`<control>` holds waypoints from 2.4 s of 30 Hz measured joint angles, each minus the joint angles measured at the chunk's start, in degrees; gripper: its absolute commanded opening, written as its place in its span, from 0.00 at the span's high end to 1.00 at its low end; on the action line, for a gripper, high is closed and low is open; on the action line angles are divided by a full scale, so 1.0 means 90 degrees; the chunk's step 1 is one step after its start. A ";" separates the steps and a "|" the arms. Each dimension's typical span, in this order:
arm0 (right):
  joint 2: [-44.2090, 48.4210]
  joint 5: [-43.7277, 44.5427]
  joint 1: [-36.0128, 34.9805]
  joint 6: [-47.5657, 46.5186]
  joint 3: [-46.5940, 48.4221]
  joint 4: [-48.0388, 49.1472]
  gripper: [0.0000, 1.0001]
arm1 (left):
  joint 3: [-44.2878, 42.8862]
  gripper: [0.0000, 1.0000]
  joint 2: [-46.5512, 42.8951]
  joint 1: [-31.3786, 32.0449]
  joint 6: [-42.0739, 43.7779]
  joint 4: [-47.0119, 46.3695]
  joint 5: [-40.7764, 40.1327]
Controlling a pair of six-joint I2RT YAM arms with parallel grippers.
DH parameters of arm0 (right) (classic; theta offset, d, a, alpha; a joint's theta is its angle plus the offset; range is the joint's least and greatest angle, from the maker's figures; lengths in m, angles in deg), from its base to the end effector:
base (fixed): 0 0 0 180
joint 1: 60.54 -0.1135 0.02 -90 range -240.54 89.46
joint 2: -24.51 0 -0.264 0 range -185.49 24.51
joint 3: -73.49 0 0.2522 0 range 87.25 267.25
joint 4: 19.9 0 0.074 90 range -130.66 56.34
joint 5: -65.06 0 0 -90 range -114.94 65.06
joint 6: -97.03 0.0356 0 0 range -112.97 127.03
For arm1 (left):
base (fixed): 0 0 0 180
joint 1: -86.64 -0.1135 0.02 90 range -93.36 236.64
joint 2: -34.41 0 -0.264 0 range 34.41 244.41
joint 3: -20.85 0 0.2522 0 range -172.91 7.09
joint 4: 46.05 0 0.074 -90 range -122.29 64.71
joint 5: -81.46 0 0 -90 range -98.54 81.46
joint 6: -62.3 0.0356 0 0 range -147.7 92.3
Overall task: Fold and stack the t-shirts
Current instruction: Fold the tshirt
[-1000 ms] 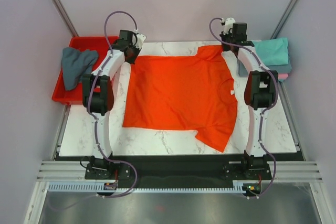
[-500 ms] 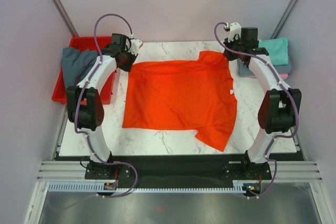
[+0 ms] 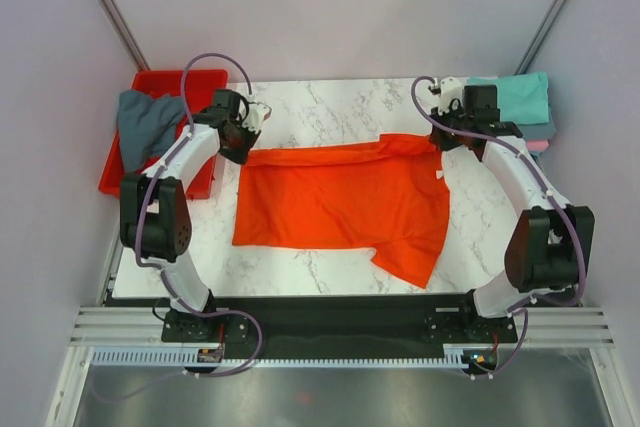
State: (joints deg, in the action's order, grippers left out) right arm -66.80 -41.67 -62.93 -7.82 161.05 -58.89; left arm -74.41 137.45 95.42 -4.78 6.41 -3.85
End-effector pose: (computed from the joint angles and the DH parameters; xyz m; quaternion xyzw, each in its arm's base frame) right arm 0.3563 0.0251 0.2876 -0.1935 0.8874 0.0895 0.4087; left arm 0.3788 -0.0615 0.2415 0.2738 0.9261 -0.0077 0.2595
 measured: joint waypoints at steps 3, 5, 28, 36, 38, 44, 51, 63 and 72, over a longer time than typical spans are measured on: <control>0.0338 -0.0029 0.0000 -0.0005 -0.0209 -0.0034 1.00 | 0.0121 0.98 -0.0061 -0.0005 0.0000 -0.0002 -0.0002; 0.0546 -0.0056 0.0000 -0.0005 -0.0357 -0.0063 1.00 | 0.0165 0.98 -0.0092 -0.0005 0.0000 -0.0005 -0.0005; 0.0884 -0.0546 0.0000 -0.0369 -0.1343 -0.0942 0.54 | 0.0668 0.98 -0.0284 -0.0158 0.0000 -0.0073 -0.0007; 0.0899 -0.0838 -0.0002 -0.0284 -0.0340 -0.1156 0.53 | 0.0449 0.15 -0.1178 -0.0155 -0.0138 0.0039 0.0107; 0.0670 -0.0901 -0.0002 -0.0202 -0.0175 -0.1003 0.53 | 0.0189 0.01 -0.1168 -0.0155 -0.0330 0.0061 0.0265; -0.0500 -0.1066 -0.0002 0.0202 0.0073 -0.0648 0.54 | 0.0104 0.01 -0.1168 -0.0155 -0.0452 0.0330 0.0559; -0.1265 -0.1166 0.0000 0.0447 0.0491 -0.0525 0.54 | 0.0335 0.01 -0.1010 -0.0114 -0.0476 0.0571 0.0665; -0.2263 -0.1197 0.0000 0.0561 0.0891 -0.0168 0.56 | -0.0755 0.01 0.1139 -0.0032 -0.0928 0.0544 0.0826; -0.3111 -0.1195 0.0160 0.0755 0.1564 -0.0102 0.57 | -0.0583 0.01 0.1093 0.0175 -0.0928 0.0631 0.0852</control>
State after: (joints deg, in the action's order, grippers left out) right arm -94.79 -52.43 -61.49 -1.03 175.12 -59.81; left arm -79.65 147.29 96.99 -13.13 12.09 3.82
